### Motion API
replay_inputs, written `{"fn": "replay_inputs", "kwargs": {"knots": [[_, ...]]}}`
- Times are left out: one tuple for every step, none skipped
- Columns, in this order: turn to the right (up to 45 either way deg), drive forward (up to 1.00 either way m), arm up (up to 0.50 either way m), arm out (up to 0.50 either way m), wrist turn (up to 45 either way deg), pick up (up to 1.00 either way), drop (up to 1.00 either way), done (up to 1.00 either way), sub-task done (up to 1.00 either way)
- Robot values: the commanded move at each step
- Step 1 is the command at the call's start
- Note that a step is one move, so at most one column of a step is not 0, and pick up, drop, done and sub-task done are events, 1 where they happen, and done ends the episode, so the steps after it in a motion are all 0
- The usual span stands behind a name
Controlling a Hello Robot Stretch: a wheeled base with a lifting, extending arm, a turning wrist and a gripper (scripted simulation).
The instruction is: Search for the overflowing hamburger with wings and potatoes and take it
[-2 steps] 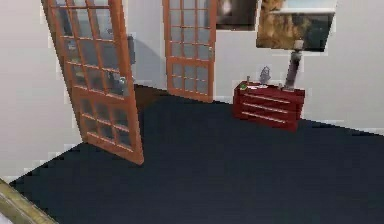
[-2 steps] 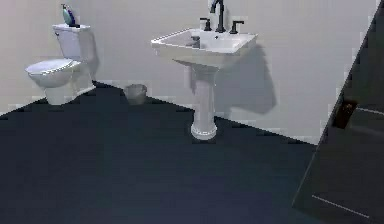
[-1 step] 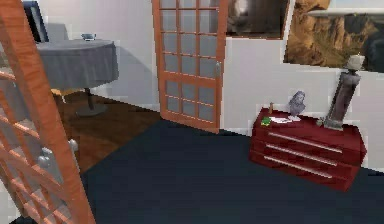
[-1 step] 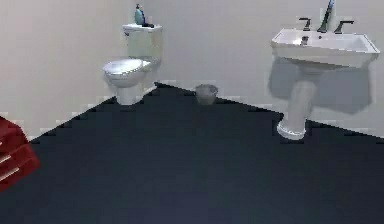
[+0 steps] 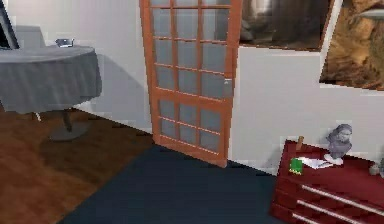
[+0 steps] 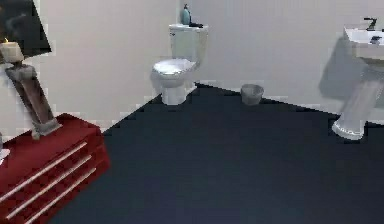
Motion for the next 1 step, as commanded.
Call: {"fn": "replay_inputs", "kwargs": {"knots": [[0.0,0.50,0.00,0.00,0.0,0.00,0.00,0.00,0.00]]}}
